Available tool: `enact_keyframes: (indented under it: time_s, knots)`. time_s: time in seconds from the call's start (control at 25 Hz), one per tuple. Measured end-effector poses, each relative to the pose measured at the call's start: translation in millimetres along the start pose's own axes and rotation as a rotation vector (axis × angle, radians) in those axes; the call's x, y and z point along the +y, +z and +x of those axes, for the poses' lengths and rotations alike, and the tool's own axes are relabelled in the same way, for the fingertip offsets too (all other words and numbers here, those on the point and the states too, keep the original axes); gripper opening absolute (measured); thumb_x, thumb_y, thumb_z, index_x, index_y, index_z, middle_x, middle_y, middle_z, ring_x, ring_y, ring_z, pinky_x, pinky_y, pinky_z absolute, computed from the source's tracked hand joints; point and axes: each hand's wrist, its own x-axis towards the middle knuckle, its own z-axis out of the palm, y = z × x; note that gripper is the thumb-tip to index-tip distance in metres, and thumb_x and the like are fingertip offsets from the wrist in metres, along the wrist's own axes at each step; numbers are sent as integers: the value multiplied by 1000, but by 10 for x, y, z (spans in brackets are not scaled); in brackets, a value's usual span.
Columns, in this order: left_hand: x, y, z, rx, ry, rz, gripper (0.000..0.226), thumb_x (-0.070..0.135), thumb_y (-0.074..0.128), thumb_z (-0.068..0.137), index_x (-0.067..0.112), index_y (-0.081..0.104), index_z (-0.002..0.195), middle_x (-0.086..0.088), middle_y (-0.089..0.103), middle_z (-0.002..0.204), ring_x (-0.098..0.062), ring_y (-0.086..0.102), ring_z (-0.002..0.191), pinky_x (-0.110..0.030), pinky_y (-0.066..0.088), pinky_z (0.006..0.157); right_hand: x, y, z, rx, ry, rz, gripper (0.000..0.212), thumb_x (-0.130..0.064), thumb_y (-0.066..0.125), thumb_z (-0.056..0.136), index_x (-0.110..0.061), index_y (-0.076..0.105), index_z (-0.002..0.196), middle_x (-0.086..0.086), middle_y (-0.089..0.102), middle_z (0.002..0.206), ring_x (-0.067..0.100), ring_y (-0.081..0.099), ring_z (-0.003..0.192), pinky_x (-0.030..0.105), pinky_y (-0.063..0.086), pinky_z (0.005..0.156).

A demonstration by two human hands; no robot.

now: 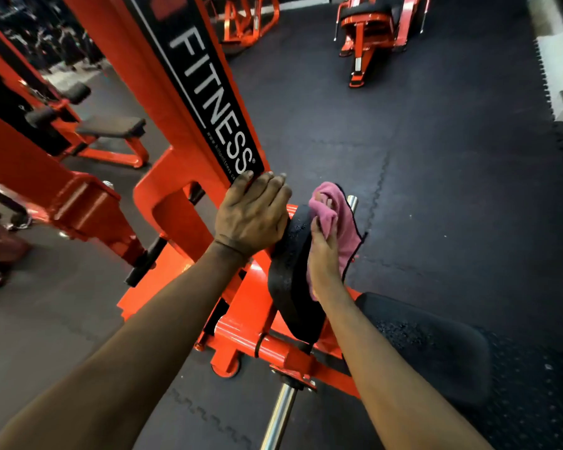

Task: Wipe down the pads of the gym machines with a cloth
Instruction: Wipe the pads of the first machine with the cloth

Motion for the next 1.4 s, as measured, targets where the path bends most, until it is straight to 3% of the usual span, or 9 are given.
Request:
enact_keyframes:
  time_s: [0.16, 0.32, 0.64, 0.76, 0.84, 1.0, 1.2, 1.28, 1.4]
  knots:
    - [-73, -292, -25, 34, 1, -16, 35, 17, 36, 99, 10, 69, 110, -9, 62, 136, -29, 51, 134, -44, 31, 117, -357, -99, -775, -218, -298, -742, 70, -56, 34, 91, -39, 25, 159, -17, 7, 168, 20, -5, 157, 46, 4, 125]
    - [-408, -371, -206, -3, 78, 108, 31, 19, 54, 91, 9, 67, 118, -8, 55, 145, -26, 39, 144, -42, 10, 123, -220, -46, -1425, -129, -409, -1112, 66, -48, 35, 95, -40, 22, 160, -8, -1, 171, 30, -9, 157, 57, 4, 122]
    - [-479, -108, -221, 43, 138, 61, 36, 20, 64, 84, 13, 70, 118, -3, 67, 126, -26, 42, 134, -40, -2, 124, -516, 213, -438, -77, -261, -1023, 61, -21, 39, 90, -27, 44, 150, 4, 22, 167, 39, 4, 155, 49, -4, 127]
    - [-489, -79, -209, 69, 132, 28, 41, 19, 66, 83, 15, 70, 123, 0, 67, 126, -24, 43, 131, -40, -4, 124, -728, 207, 62, -84, 23, -824, 45, -22, 42, 82, -24, 62, 123, 10, 53, 143, 43, 32, 144, 54, 22, 120]
    - [-495, -71, -216, 82, 134, -6, 43, 20, 66, 85, 15, 68, 128, 0, 67, 128, -23, 44, 130, -39, -4, 124, -761, 204, 212, -93, 53, -822, 34, -30, 40, 86, -23, 65, 108, 7, 65, 122, 42, 49, 131, 55, 35, 110]
    - [-493, -84, -208, 102, 123, -60, 43, 20, 59, 90, 15, 64, 132, -1, 66, 129, -21, 45, 127, -36, -3, 123, -521, 265, -596, -82, -236, -910, 54, -35, 36, 104, -30, 32, 158, -14, 24, 165, 13, 8, 156, 43, 2, 128]
    - [-455, -67, -199, 77, 84, -97, 45, 20, 31, 100, 10, 69, 122, -4, 69, 121, -23, 48, 122, -36, -2, 124, -428, 94, -1034, -135, -387, -980, 63, -38, 41, 107, -33, 12, 162, -20, 1, 167, 4, -11, 154, 36, -8, 126]
    - [-411, -54, -189, 88, 55, -88, 50, 20, 24, 102, 10, 70, 119, -3, 70, 119, -23, 48, 122, -37, -2, 124, -397, 169, -789, -64, -317, -982, 58, -42, 36, 107, -36, 16, 161, -18, 7, 169, 7, -7, 156, 37, -3, 127]
    - [-323, -34, -195, 105, 4, -50, 44, 16, 28, 99, 14, 69, 116, 0, 69, 117, -23, 46, 122, -36, -3, 124, -484, 214, -184, 11, -222, -872, 49, -30, 44, 87, -37, 50, 135, -6, 47, 149, 27, 30, 147, 47, 22, 124]
